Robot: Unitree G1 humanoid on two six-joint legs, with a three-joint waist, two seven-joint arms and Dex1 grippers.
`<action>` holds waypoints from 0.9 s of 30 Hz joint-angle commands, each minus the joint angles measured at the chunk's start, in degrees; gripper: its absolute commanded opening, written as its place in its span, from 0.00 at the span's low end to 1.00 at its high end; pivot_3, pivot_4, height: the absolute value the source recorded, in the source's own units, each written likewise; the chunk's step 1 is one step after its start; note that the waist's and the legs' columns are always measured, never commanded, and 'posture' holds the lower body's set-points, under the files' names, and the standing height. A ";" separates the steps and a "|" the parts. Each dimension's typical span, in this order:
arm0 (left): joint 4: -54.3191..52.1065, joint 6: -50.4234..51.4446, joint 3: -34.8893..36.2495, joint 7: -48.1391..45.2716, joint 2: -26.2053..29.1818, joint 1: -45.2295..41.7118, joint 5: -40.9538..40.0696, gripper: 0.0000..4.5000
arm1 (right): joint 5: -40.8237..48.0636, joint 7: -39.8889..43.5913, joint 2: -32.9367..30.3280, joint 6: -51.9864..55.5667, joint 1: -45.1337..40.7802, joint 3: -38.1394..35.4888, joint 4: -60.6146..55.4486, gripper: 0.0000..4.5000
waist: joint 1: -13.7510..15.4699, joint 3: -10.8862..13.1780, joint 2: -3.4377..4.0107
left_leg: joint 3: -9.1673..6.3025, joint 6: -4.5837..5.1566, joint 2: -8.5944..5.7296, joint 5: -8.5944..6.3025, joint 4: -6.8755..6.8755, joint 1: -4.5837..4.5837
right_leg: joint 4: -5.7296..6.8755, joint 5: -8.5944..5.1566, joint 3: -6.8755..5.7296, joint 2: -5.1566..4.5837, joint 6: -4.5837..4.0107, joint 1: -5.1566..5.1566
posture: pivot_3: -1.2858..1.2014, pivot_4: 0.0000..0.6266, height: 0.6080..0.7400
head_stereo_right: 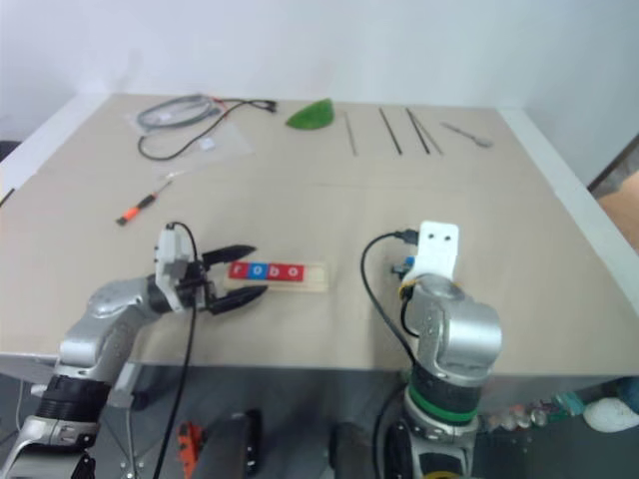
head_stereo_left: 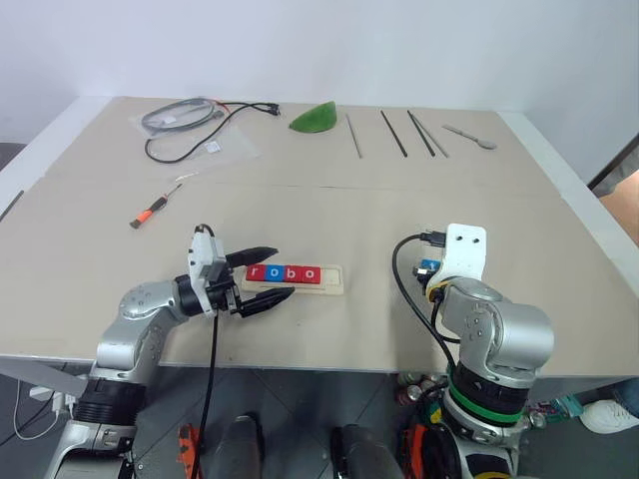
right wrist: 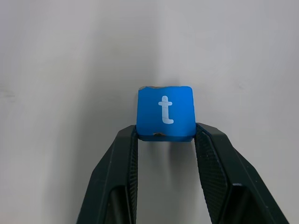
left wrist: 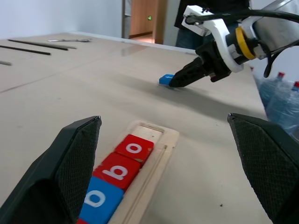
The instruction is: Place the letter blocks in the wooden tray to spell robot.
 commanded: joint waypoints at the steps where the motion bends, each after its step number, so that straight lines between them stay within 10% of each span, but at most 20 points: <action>1: 0.43 0.69 -0.53 -1.71 0.09 -2.98 -0.47 1.00 | -2.05 -2.75 3.27 -1.52 -4.90 -2.73 -0.56 0.26 | -0.04 -0.01 0.01 | -0.02 0.00 0.00 0.00 0.00 0.00 | 0.00 0.01 0.00 0.02 -0.01 0.00 | 0.52 0.24 1.00; 12: 3.75 0.58 -2.44 -3.12 -2.33 -6.79 0.70 1.00 | -2.19 -4.57 8.74 -7.29 -9.09 -6.20 7.50 0.26 | -0.40 -0.01 0.02 | -0.01 0.03 0.01 0.02 -0.03 -0.03 | -0.01 -0.04 -0.02 0.01 0.01 0.03 | 0.52 0.24 1.00; 20: 7.95 -0.41 -2.73 -5.78 -2.46 -8.88 1.27 1.00 | 8.90 4.26 10.72 -6.29 -14.94 -8.95 12.03 0.95 | -1.54 -0.01 0.02 | -0.07 0.04 0.03 0.02 -0.11 -0.02 | -0.01 -0.12 -0.05 0.04 0.06 0.02 | 0.52 0.24 1.00; 27: 12.11 -2.36 -2.46 -7.12 -4.29 -11.69 1.93 1.00 | 17.49 18.57 -9.47 -2.08 -13.46 -4.90 6.57 0.98 | -1.13 -0.01 0.03 | -0.11 0.05 0.09 0.03 -0.11 -0.06 | 0.01 -0.14 -0.07 0.10 -0.01 0.10 | 0.52 0.24 1.00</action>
